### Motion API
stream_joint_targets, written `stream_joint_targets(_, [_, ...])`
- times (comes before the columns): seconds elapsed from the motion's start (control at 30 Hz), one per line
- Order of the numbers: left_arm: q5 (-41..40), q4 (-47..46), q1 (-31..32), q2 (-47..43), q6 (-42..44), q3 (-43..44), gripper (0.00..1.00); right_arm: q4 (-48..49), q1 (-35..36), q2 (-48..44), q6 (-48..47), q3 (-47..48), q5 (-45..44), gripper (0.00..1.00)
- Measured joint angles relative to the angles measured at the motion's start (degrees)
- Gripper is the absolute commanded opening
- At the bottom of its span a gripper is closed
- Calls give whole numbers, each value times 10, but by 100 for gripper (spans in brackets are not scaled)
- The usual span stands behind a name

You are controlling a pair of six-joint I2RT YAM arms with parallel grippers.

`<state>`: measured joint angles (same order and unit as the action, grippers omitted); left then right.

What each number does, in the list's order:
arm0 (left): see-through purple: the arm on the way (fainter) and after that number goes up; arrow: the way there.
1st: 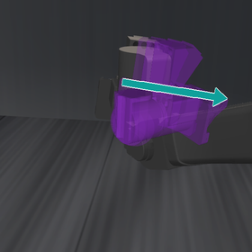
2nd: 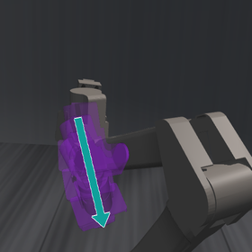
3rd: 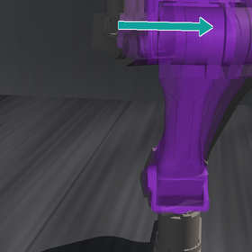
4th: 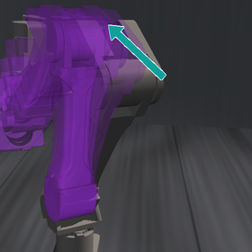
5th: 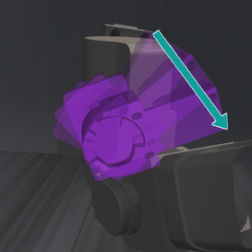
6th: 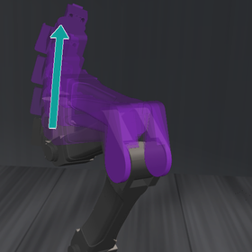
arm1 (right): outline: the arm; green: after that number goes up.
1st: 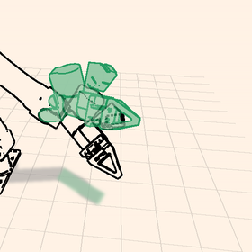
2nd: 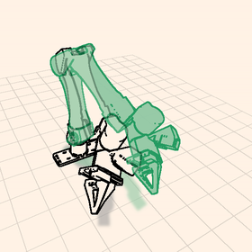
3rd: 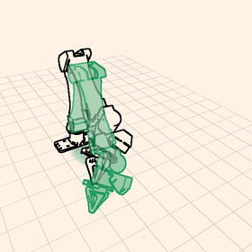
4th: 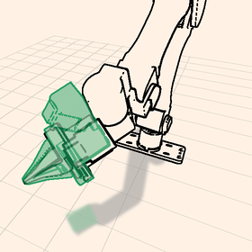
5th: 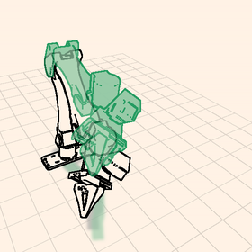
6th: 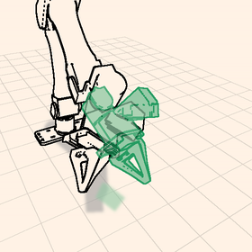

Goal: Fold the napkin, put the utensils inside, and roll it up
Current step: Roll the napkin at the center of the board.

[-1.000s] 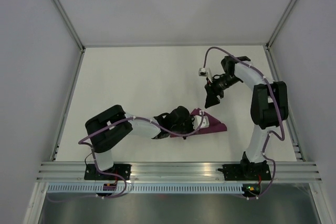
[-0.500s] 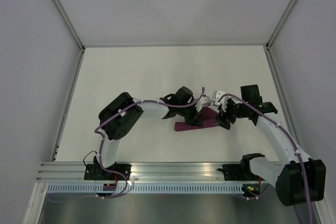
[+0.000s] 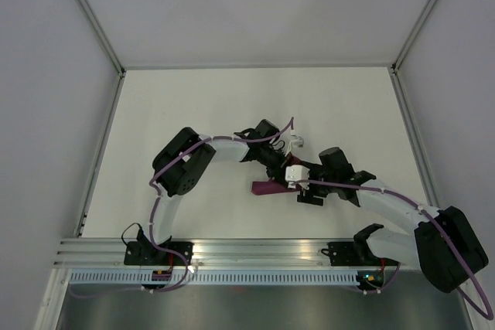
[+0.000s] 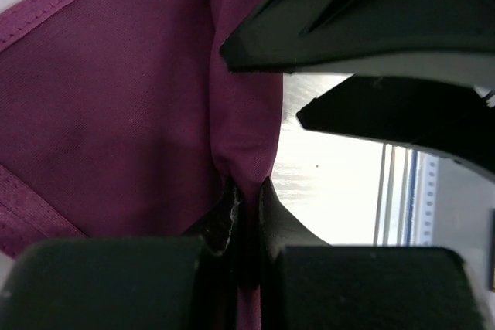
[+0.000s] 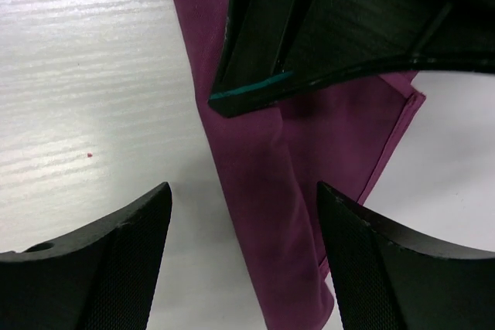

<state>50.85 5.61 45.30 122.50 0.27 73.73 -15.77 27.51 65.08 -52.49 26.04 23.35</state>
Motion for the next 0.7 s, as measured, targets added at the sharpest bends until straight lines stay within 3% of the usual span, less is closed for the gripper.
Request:
stream_joint_targets(0.23, [36,48,-4,19,-15,22,8,50,49,7,9,-10,-33,76])
stream_joint_targets(0.43, [58,71,-6,27,-23,26,18,79,68,31,13,-13,-39,64])
stream_joint_targets(0.57, [62,83,-8,31,-27,29,24,85,72,43,15,-12,-32,38])
stream_joint_targets(0.7, [62,95,-13,32,-31,33,30,80,74,51,10,-8,-24,24])
